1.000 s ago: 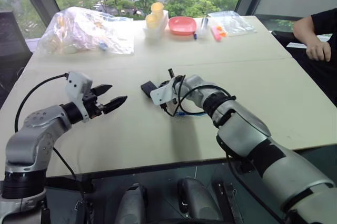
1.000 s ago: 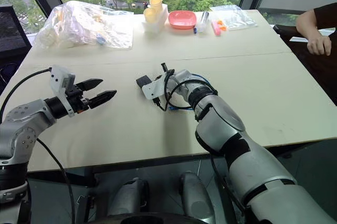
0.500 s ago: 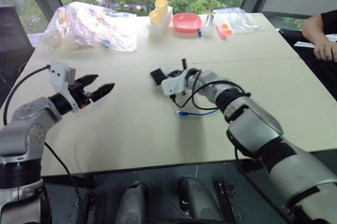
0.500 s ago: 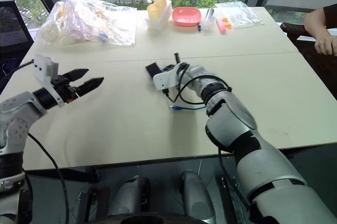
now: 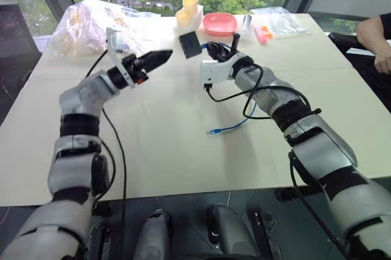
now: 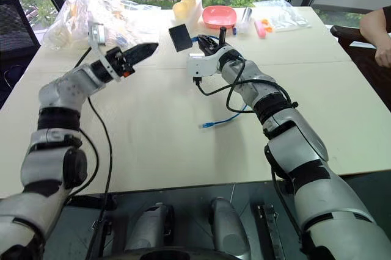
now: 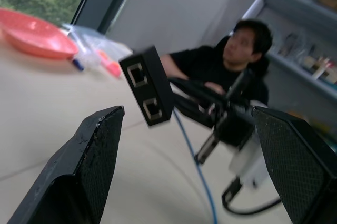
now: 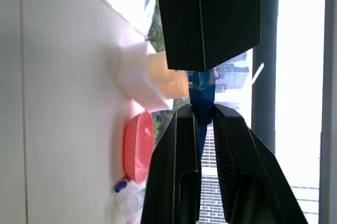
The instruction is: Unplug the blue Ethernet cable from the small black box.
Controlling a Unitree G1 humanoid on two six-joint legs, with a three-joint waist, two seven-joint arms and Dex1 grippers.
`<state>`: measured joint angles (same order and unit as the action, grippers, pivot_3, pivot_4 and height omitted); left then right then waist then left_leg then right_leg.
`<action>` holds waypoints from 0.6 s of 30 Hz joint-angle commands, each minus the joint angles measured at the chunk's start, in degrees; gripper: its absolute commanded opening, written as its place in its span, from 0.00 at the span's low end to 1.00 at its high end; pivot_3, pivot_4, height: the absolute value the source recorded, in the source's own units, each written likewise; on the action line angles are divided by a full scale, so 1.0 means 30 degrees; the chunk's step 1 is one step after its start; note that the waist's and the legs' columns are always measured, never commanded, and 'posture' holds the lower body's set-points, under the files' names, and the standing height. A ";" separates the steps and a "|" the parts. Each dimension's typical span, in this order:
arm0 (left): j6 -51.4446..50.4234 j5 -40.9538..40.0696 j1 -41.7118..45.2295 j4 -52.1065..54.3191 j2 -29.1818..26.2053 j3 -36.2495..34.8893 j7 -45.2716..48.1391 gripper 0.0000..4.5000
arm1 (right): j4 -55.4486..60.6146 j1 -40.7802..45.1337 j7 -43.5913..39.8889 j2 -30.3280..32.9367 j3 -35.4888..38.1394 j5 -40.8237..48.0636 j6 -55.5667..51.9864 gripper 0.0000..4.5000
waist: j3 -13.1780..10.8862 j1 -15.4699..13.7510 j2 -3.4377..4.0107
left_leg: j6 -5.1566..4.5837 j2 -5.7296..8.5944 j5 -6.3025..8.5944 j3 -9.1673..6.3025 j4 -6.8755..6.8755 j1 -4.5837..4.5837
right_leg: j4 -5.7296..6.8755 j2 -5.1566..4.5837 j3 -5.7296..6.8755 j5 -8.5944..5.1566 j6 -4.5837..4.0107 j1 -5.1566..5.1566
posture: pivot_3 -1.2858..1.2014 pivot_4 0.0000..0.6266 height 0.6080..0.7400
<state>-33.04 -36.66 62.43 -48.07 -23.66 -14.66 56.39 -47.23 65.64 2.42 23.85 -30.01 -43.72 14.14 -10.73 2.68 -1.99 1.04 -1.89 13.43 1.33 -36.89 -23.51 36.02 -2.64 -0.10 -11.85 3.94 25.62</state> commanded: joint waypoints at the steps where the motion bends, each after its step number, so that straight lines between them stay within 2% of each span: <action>1: 0.1457 0.0261 0.2279 -0.3325 0.0311 -0.0953 0.0532 0.90 | 0.2741 -0.0422 0.0368 0.0560 0.1102 -0.0075 -0.1104 0.10 | 0.0000 -0.0036 -0.0001 | -0.0002 0.0000 0.0001 -0.0004 0.0000 -0.0001 | 0.0006 0.0000 0.0002 -0.0005 0.0008 0.0000 | 0.52 0.24 1.00; 7: 0.3016 0.1673 0.4082 -0.6197 0.0900 -0.0805 0.1238 0.90 | 0.4464 -0.1202 0.0276 0.0717 0.1475 -0.0347 -0.2169 0.10 | -0.0002 -0.0051 -0.0004 | -0.0014 0.0003 0.0009 -0.0005 0.0002 -0.0003 | 0.0004 0.0001 0.0003 -0.0012 0.0020 0.0000 | 0.52 0.24 1.00; 18: 0.4160 0.2853 0.5522 -0.7880 0.1572 -0.1428 0.1225 0.90 | 0.6802 -0.2547 -0.0123 0.0552 0.1579 -0.0584 -0.3160 0.10 | -0.0005 -0.0058 -0.0009 | -0.0014 0.0011 0.0009 -0.0006 -0.0001 -0.0014 | 0.0000 -0.0005 0.0003 -0.0017 0.0028 0.0000 | 0.52 0.24 1.00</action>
<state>-21.64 -28.37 76.75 -72.01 -18.91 -17.77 59.77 -29.68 57.53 1.80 25.52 -26.80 -45.31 5.06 -10.74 2.51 -2.02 0.99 -1.86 13.46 1.31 -36.89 -23.55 36.02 -2.65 -0.09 -11.90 4.02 25.62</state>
